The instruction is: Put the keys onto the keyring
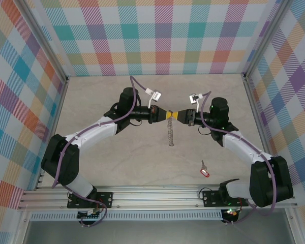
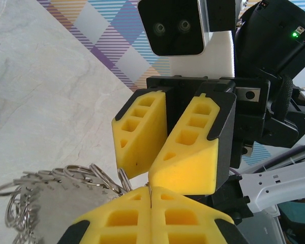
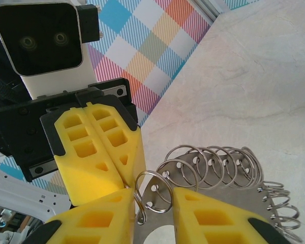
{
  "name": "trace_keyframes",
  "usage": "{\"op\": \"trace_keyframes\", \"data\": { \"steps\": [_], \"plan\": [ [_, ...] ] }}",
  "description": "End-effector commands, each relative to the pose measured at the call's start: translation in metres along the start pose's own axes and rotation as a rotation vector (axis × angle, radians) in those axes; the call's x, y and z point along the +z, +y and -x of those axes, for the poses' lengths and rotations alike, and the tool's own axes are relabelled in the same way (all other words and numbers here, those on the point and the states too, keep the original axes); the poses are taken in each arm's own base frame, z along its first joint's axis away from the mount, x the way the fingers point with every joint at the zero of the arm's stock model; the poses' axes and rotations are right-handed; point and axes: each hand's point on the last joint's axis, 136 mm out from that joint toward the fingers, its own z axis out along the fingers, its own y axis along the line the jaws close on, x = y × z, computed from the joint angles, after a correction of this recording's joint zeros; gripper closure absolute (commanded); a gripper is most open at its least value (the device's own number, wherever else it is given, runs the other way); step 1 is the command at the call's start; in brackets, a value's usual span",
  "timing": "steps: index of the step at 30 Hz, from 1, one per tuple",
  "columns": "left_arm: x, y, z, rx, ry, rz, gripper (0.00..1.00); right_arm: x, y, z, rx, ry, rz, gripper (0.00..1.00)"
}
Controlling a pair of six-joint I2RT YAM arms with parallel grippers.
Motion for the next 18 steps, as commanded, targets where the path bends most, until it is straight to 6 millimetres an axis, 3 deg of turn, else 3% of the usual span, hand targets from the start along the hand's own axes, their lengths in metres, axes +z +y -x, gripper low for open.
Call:
{"op": "trace_keyframes", "data": {
  "steps": [1, 3, 7, 18],
  "plan": [
    [0.003, -0.015, 0.009, 0.05, 0.0, -0.05, 1.0, 0.0, 0.019, 0.012, -0.065, -0.008, 0.05, 0.72],
    [0.003, -0.015, 0.009, 0.051, 0.0, -0.051, 1.0, -0.001, 0.017, 0.011, -0.066, -0.014, 0.029, 0.6],
    [0.002, -0.016, 0.009, 0.051, 0.003, -0.054, 1.0, -0.006, 0.015, 0.01, -0.071, -0.025, -0.012, 0.53],
    [0.002, -0.019, 0.009, 0.057, 0.013, -0.063, 1.0, -0.009, 0.02, 0.008, -0.072, -0.015, -0.019, 0.55]
  ]
}}
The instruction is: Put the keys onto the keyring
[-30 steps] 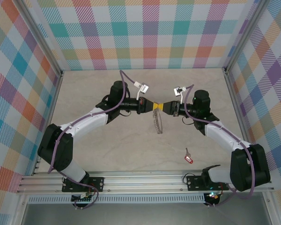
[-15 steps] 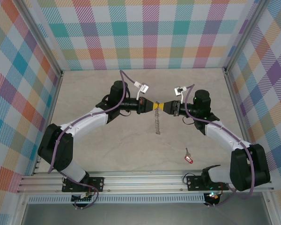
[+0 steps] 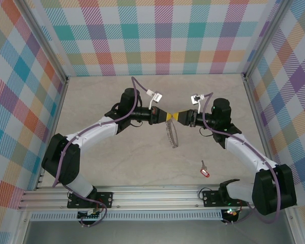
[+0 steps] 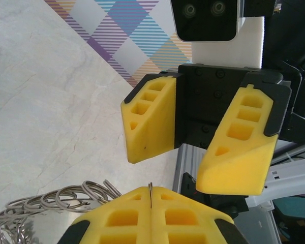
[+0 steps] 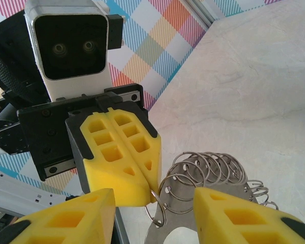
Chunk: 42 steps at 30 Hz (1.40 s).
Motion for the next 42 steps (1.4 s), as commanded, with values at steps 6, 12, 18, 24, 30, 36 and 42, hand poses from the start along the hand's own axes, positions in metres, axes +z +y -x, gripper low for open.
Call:
{"op": "trace_keyframes", "data": {
  "steps": [6, 12, 18, 24, 30, 36, 42],
  "plan": [
    [-0.001, -0.021, 0.016, 0.074, -0.012, -0.054, 1.0, 0.004, 0.008, 0.009, -0.029, 0.008, 0.035, 0.59],
    [0.0, -0.02, 0.015, 0.071, -0.009, -0.054, 1.0, 0.006, 0.009, 0.011, -0.028, 0.009, 0.057, 0.66],
    [0.001, -0.021, 0.015, 0.069, -0.005, -0.057, 1.0, 0.007, 0.01, 0.013, -0.027, 0.015, 0.07, 0.73],
    [0.002, -0.02, 0.014, 0.069, -0.002, -0.058, 1.0, 0.008, 0.013, 0.013, -0.026, 0.021, 0.092, 0.8],
    [0.003, -0.02, 0.014, 0.07, -0.001, -0.059, 1.0, 0.009, 0.015, 0.009, -0.022, 0.038, 0.108, 0.8],
    [0.004, -0.02, 0.015, 0.069, -0.002, -0.058, 1.0, 0.009, 0.013, 0.003, -0.014, 0.051, 0.114, 0.8],
    [0.004, -0.02, 0.016, 0.069, -0.004, -0.055, 1.0, 0.008, 0.014, -0.002, -0.008, 0.067, 0.123, 0.81]
  ]
}}
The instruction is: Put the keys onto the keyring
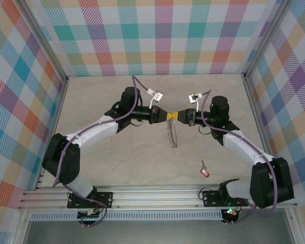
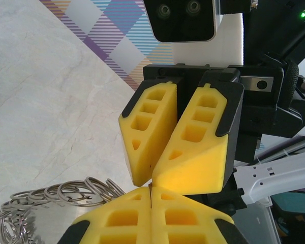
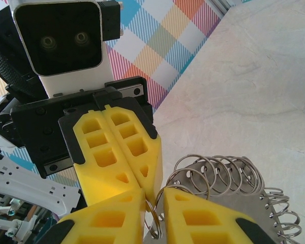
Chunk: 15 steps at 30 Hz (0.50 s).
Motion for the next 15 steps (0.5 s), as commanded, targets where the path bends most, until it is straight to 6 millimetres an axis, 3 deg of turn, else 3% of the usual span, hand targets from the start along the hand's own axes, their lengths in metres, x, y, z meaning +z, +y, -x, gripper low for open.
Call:
{"op": "trace_keyframes", "data": {
  "steps": [1, 15],
  "plan": [
    [0.0029, -0.0163, 0.0135, 0.062, -0.015, -0.046, 1.0, 0.0007, 0.011, -0.0023, -0.033, 0.022, 0.054, 0.81],
    [0.0027, -0.0172, 0.0114, 0.06, -0.01, -0.048, 1.0, 0.0007, 0.0053, -0.0077, -0.02, 0.024, 0.039, 0.72]
  ]
}}
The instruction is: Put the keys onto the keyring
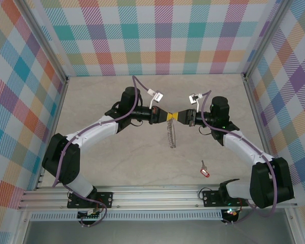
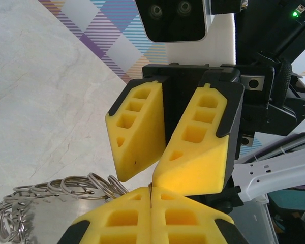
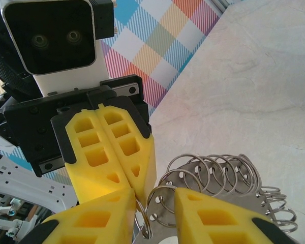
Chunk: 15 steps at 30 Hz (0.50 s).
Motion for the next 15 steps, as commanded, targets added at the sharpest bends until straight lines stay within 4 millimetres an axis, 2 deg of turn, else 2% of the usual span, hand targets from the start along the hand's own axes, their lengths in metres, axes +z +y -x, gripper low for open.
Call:
{"op": "trace_keyframes", "data": {
  "steps": [1, 5, 15],
  "plan": [
    [0.0028, -0.0149, 0.0124, 0.063, -0.016, -0.038, 1.0, 0.0016, 0.0073, -0.0055, -0.026, 0.022, 0.041, 0.73],
    [0.0037, -0.0136, 0.012, 0.062, -0.015, -0.037, 1.0, 0.0016, 0.01, -0.0067, -0.026, 0.031, 0.057, 0.76],
    [0.0044, -0.0079, 0.0101, 0.06, -0.015, -0.008, 1.0, 0.002, 0.0025, -0.0115, -0.011, 0.031, 0.042, 0.71]
  ]
}}
